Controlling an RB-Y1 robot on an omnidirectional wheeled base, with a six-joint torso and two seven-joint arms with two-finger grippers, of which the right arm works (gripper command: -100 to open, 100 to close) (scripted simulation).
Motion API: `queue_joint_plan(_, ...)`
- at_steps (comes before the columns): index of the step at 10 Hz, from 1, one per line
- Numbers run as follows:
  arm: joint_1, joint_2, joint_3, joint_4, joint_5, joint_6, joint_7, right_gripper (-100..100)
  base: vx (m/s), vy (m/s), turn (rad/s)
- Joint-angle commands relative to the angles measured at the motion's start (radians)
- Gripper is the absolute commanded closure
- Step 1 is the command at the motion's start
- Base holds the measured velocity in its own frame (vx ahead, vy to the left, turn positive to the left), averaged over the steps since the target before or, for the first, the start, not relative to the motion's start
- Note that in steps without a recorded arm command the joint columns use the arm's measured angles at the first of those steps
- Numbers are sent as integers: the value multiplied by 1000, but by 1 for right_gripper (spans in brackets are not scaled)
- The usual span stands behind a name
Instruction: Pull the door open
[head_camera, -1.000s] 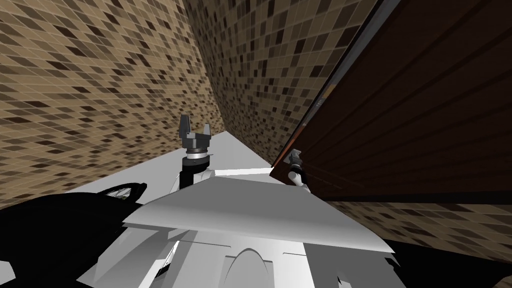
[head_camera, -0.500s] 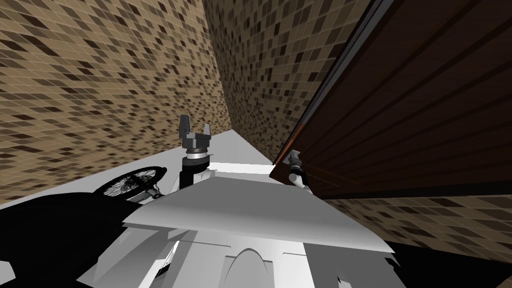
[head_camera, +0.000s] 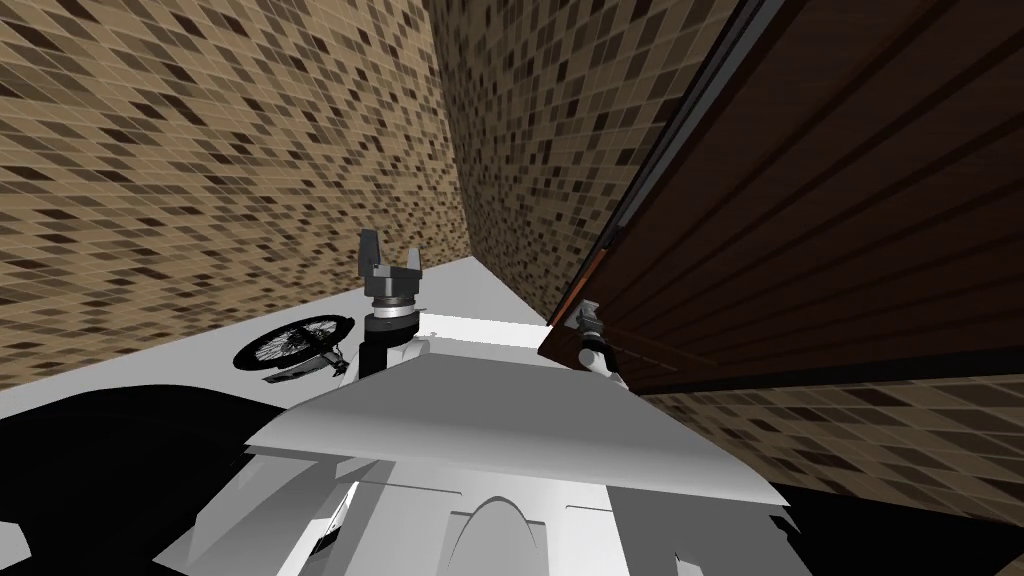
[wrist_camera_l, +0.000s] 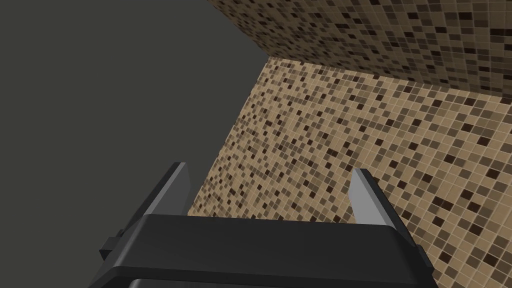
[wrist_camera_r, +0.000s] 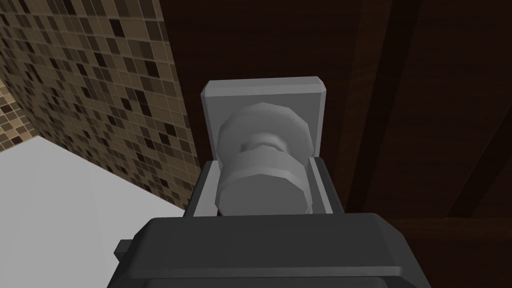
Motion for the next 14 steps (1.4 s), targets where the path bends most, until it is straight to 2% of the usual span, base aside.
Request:
queue_joint_plan(1,5,-15,17,-7,5,-5,-18,100,-230,-32,124)
queue_joint_plan(6,19,-60,64,-26,20,-21,-73,100,-223,-49,123)
queue_joint_plan(8,22,-73,77,-31,24,-26,-88,100,-193,-44,90)
queue_joint_plan(9,23,-68,72,-28,22,-21,-81,100,-84,-12,25)
queue_joint_plan(10,32,-84,89,-34,25,-29,-97,100,-139,-16,113)
queue_joint_plan(11,34,-89,93,-36,25,-32,-101,100,-193,-63,100)
queue_joint_plan(14,50,-121,122,-51,28,-51,-130,100,-188,-50,116)
